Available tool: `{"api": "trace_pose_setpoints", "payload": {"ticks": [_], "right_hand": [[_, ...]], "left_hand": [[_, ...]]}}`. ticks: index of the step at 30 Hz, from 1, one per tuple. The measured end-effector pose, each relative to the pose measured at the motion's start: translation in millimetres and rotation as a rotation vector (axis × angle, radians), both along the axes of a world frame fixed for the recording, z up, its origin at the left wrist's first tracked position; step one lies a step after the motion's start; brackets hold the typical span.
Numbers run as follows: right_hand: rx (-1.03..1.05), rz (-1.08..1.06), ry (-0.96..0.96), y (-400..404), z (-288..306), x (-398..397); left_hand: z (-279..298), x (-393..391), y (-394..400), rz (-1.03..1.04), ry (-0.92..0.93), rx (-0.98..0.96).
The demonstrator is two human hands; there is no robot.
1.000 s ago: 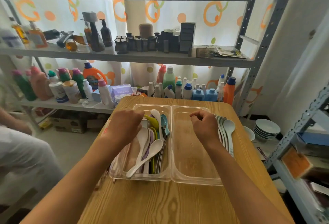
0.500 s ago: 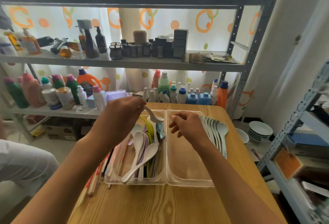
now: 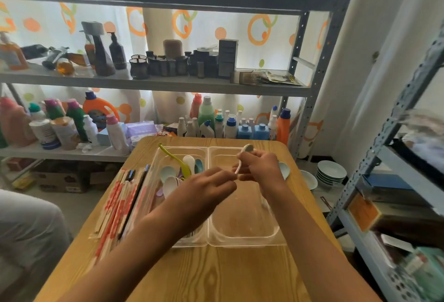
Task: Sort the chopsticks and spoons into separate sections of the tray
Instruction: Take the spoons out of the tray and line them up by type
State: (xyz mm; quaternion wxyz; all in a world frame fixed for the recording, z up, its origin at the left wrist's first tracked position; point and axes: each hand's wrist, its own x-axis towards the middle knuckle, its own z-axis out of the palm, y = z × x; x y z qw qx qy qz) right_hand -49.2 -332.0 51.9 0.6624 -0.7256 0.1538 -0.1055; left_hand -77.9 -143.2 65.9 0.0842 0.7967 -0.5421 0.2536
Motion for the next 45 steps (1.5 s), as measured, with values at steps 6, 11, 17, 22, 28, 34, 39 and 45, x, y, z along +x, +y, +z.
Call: {"api": "trace_pose_setpoints", "payload": {"ticks": [6,11,17,22,28,34,39,45], "right_hand": [[0.008,-0.255,-0.022,-53.2,-22.4,4.9],[-0.240,-0.409,0.015,-103.7,-49.0,-6.5],[-0.529,-0.487,0.156,-129.4,-77.0,-5.9],[-0.657,-0.465,0.267,-131.7,-93.2,3.9],[-0.593,-0.374,0.272,-126.8,-92.0,15.4],[-0.555,-0.285,0.253,-115.1,-90.6,29.1],[-0.478,-0.291,0.251,-117.7,-90.8,33.2],[-0.457,-0.352,0.241,-122.5,-91.2,27.7]], "left_hand": [[-0.6,11.3,-5.9,0.117,0.077,-0.139],[-8.6,30.2,5.5,0.247,0.191,-0.255],[-14.2,48.3,15.7,0.360,0.263,-0.369],[-19.8,53.5,21.3,0.378,0.309,-0.359],[-25.9,57.7,20.0,0.376,0.316,-0.347],[-32.2,61.4,23.2,0.383,0.349,-0.357],[-30.7,62.7,29.5,0.414,0.364,-0.375],[-32.2,69.4,43.8,0.552,0.441,-0.421]]}}
